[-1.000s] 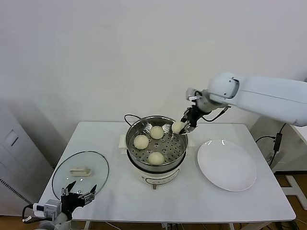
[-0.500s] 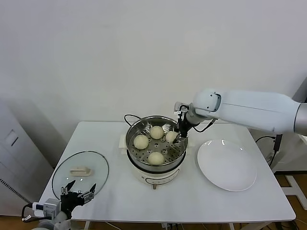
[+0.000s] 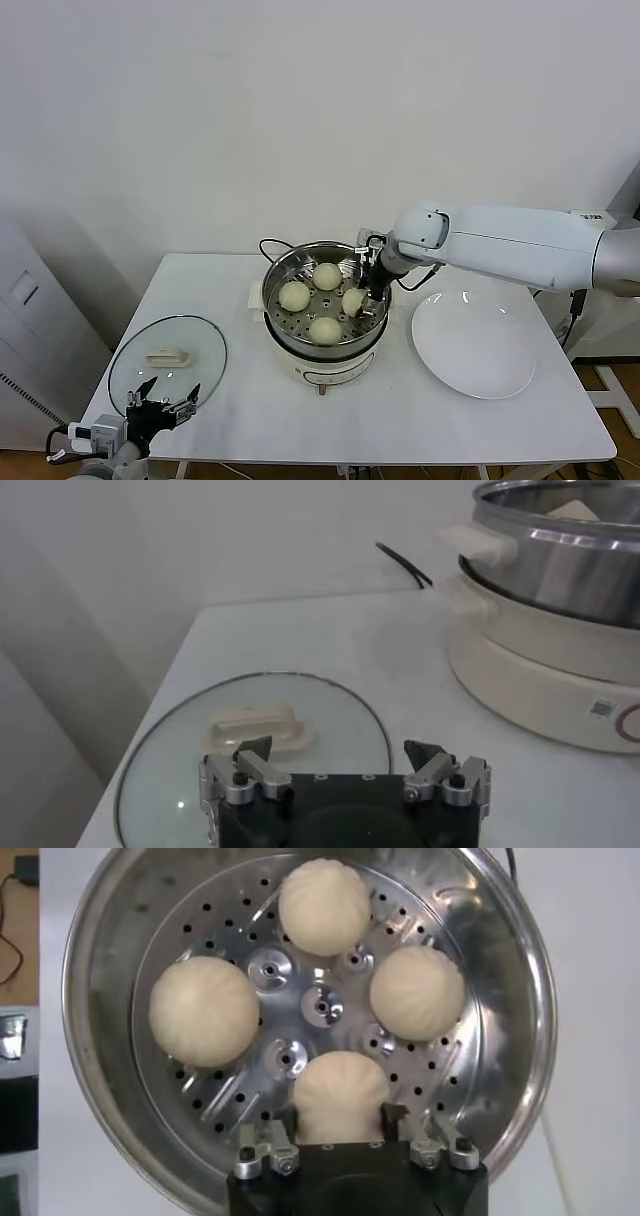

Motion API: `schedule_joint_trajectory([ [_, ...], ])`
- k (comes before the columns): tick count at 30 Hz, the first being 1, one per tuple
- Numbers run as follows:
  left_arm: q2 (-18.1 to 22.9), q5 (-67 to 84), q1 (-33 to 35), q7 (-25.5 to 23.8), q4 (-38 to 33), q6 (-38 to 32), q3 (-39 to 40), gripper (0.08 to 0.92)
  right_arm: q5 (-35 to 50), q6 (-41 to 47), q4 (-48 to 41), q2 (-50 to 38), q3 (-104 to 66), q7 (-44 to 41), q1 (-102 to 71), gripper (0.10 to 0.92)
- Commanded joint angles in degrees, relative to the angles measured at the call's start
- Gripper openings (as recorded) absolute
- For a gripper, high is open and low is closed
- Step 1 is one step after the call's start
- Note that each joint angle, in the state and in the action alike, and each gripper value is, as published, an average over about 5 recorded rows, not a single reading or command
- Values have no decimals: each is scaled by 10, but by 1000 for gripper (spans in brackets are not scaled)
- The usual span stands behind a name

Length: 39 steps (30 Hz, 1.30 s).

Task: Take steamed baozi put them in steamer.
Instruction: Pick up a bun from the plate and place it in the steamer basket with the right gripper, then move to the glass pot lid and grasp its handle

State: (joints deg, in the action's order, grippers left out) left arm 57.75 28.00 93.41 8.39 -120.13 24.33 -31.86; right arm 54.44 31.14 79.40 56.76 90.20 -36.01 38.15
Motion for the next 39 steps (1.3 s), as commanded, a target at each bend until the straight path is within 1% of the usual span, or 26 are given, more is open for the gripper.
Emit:
schedule_joint_trajectory([
  [1, -1, 0, 1, 0, -2, 0, -2, 823, 16, 1, 4, -24, -20, -23, 26, 757],
  [4, 0, 0, 3, 0, -3, -1, -5, 823, 25, -2, 3, -53, -53, -31, 39, 809],
  [8, 6, -2, 9, 0, -6, -3, -11, 823, 49, -8, -8, -99, -122, -27, 17, 822],
  [11, 14, -7, 7, 1, -6, -1, -13, 823, 76, -19, -12, -143, -195, -1, -32, 823],
  [13, 19, -10, 3, 2, -6, 1, -12, 823, 89, -30, -13, -170, -260, 28, -77, 823],
  [16, 24, -12, -2, 4, -7, 4, -12, 823, 91, -71, -17, -204, -376, 68, -181, 823],
  [22, 23, -10, -12, 8, -9, 6, -12, 823, 47, -169, -12, -243, -623, 123, -407, 823],
  [25, 21, -7, -16, 9, -9, 3, -13, 823, 20, -213, 6, -248, -740, 162, -519, 823],
  [27, 21, -3, -18, 10, -8, -2, -15, 823, 1, -240, 26, -247, -803, 204, -587, 823],
  [31, 13, 13, -21, 14, -10, -13, -21, 823, -31, -283, 74, -221, -954, 280, -740, 823],
  [34, 5, 20, -31, 16, -12, -16, -18, 823, -68, -313, 94, -194, -1064, 288, -849, 823],
  [39, 7, 19, -38, 17, -20, -22, -13, 823, -127, -350, 86, -131, -1183, 269, -963, 823],
])
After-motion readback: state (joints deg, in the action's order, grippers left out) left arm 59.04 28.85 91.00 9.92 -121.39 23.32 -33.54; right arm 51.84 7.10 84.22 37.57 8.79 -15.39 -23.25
